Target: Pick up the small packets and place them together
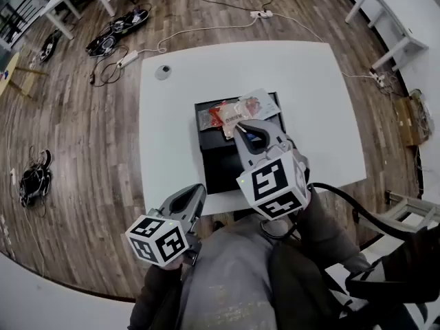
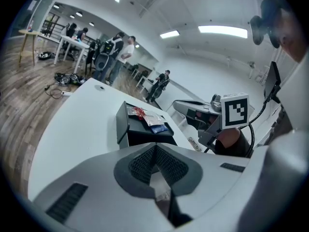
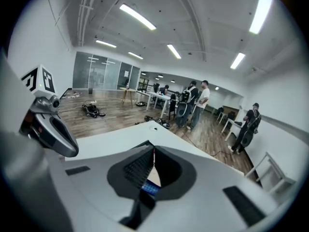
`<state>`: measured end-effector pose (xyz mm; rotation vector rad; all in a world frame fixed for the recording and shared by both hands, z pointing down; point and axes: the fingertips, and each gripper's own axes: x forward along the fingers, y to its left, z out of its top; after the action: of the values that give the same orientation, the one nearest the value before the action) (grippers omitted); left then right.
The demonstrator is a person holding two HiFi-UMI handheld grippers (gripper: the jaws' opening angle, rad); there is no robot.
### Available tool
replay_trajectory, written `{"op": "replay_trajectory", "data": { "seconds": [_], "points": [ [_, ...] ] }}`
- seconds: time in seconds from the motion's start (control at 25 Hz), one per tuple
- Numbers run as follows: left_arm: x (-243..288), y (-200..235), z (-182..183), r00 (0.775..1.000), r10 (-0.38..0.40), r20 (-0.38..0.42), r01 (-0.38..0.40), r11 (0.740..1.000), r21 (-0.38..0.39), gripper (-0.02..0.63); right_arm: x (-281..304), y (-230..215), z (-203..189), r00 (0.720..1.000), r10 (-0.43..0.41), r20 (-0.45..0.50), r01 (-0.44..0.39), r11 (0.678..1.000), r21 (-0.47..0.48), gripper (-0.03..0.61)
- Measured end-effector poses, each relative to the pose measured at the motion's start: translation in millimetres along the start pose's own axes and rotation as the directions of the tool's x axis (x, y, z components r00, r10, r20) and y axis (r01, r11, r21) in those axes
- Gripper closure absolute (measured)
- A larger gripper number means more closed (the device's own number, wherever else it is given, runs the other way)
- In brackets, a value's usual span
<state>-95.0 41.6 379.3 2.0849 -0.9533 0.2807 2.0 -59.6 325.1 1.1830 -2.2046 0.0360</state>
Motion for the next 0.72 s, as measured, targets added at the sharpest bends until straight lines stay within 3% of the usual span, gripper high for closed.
{"op": "replay_trajectory", "data": {
  "seconds": [0.16,0.32,0.56,0.72],
  "points": [
    [-23,-33,15,0.999,-0.037,0.034,0.034,0.995,0.091,0.621,-50,6,16,0.997,-0.039,0.065,0.032,0.994,0.102,0.574],
    [-46,-58,7,0.994,-0.039,0.099,0.018,0.98,0.199,0.621,-87,42,-1,0.993,-0.012,0.118,-0.021,0.963,0.27,0.574],
    [-67,-91,-16,0.987,-0.065,0.148,0.02,0.958,0.287,0.621,-147,67,-14,0.98,-0.058,0.189,-0.018,0.926,0.376,0.574],
    [-73,-123,-19,0.975,-0.046,0.217,-0.028,0.944,0.33,0.621,-186,69,-18,0.962,-0.043,0.271,-0.079,0.902,0.425,0.574]
  ]
}}
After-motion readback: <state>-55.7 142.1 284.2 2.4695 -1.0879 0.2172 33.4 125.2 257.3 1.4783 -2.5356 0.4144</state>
